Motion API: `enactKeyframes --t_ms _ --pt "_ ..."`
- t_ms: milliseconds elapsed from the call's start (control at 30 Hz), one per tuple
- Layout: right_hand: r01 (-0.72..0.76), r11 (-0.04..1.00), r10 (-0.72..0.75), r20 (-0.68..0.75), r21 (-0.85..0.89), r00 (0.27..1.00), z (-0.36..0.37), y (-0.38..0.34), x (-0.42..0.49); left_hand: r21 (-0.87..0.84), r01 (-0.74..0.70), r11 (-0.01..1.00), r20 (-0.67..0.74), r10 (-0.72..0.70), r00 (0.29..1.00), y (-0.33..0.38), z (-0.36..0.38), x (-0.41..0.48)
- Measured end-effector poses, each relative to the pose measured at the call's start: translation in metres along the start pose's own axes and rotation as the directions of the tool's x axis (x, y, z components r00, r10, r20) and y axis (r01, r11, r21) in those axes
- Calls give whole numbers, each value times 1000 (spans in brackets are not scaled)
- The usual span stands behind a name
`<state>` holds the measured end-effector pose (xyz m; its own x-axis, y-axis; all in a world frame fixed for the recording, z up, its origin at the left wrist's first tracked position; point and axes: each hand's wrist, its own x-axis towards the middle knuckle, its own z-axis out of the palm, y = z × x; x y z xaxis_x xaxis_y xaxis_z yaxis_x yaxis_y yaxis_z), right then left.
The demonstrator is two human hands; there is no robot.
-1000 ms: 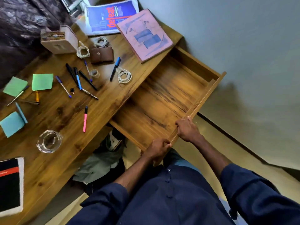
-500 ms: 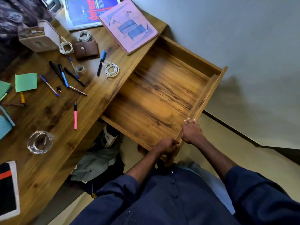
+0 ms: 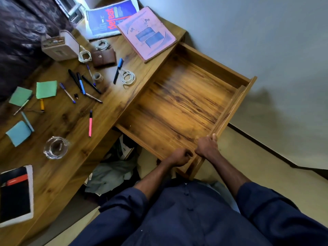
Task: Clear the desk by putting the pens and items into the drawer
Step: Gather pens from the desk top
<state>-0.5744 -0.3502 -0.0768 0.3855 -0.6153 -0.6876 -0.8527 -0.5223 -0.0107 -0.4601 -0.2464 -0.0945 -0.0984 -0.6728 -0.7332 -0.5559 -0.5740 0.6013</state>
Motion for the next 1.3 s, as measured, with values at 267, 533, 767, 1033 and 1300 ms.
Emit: enactKeyframes --t_ms 267,533,767,1033,1300 --pt "220 934 -198 -106 281 974 -41 -113 11 -186 -33 982 -444 -54 895 -61 -93 -79" --pt "443 828 -399 -195 343 896 -88 -250 31 -308 6 951 -761 -251 599 -180 -185 -147" --pt "459 795 -408 -210 396 888 -102 -374 41 -278 213 937 -847 -344 406 -285 -249 -189" --pt "556 798 -486 -298 231 821 -150 -488 78 -99 347 933 -721 -308 621 -334 -332 -182" --pt "645 762 -630 -297 -58 718 -154 -533 177 44 426 904 -741 -257 620 -360 -315 -162"
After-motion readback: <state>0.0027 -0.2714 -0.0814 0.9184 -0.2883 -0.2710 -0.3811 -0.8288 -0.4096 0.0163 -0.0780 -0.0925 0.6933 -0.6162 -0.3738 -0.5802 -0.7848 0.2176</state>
